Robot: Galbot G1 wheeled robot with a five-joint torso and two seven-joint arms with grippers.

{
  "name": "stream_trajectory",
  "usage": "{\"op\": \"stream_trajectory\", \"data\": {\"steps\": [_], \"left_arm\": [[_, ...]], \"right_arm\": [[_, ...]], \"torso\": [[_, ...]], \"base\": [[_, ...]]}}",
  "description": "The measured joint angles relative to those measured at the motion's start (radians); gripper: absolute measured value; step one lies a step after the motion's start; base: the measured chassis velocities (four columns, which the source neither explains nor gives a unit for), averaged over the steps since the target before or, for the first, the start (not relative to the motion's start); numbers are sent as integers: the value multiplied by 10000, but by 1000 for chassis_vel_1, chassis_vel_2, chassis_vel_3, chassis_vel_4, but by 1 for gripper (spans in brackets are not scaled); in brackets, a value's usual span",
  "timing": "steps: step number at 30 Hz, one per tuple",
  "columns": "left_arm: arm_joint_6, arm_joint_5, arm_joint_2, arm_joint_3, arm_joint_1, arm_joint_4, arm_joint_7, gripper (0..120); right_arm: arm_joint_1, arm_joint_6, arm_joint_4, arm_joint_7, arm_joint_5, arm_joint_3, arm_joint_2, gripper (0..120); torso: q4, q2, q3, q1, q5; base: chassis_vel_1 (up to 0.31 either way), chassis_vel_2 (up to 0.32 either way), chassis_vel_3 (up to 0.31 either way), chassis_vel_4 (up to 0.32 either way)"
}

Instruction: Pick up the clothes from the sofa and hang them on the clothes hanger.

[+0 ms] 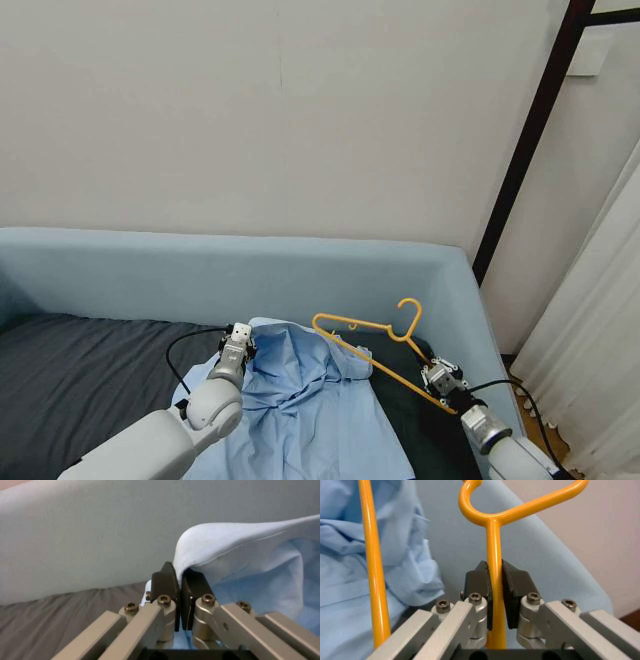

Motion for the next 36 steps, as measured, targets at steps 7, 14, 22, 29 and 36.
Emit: {"op": "stream_trajectory", "data": {"steps": [7,14,22,29,36], "left_arm": [[152,-387,39,85,-29,-490,-247,0],[170,-472,200,33,259,-1043,-324,0],[194,-534,447,-192,905,-1987,-497,0],[308,-624,585,-328,1280,-2766,-723,0],[420,-959,488,-360,1028,-3154,-1073,0]], "right_arm": [[104,77,-435,144,-329,-997,597,5],[958,1139,-1923,423,-436,-1753,1604,5],[1526,-73,-2469,1197,-439,-2452,2078,5],[2136,-740,-2413,1729,-420,-3008,2190,5],[3117,-1544,-2085,2319,-796,-3890,2154,5]], "torso": [[0,0,1,0,1],[3,-1,2,0,3],[0,0,1,0,-1],[0,0,1,0,0],[2,0,1,0,0]], "base": [[0,0,0,0],[0,0,0,0],[0,0,0,0],[0,0,0,0],[0,0,0,0]]}}
